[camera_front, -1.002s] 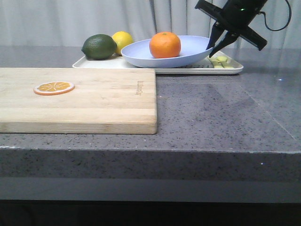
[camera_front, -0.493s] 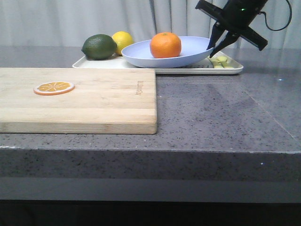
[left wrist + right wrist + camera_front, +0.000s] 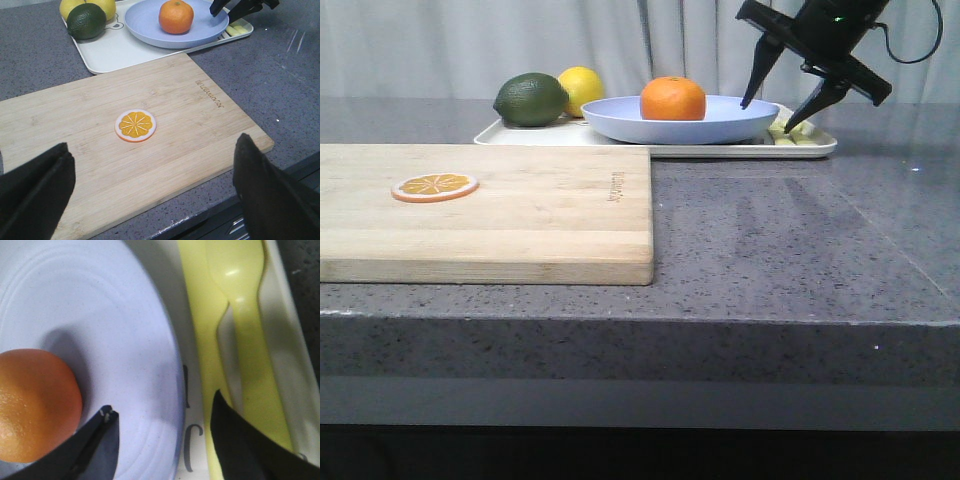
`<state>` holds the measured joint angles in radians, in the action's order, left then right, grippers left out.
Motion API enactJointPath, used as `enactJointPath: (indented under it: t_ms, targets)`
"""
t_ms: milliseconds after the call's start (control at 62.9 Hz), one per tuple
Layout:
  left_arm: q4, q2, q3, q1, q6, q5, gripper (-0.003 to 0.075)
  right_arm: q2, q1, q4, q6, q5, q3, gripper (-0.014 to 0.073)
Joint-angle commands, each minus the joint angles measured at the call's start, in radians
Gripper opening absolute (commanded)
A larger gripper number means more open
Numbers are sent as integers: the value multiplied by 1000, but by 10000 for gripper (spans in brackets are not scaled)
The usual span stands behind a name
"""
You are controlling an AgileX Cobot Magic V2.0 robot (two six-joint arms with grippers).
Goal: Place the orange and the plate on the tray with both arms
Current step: 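Lower the plate onto the white tray and open the right gripper, then raise the right gripper away from the plate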
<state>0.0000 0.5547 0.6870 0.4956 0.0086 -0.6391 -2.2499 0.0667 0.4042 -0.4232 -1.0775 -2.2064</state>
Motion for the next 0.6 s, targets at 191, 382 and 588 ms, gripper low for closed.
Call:
enactJointPath:
  t_ms: [191,382,588]
  targets:
    - [-7,3,25,0,-9,74,618,117,-1,15,22,-19,-43,456]
    - [-7,3,25,0,-9,74,618,206,-1,15,152,-32,-43,456]
    - [-7,3,25,0,-9,74,618,336,-1,14,312,-51,-43,456]
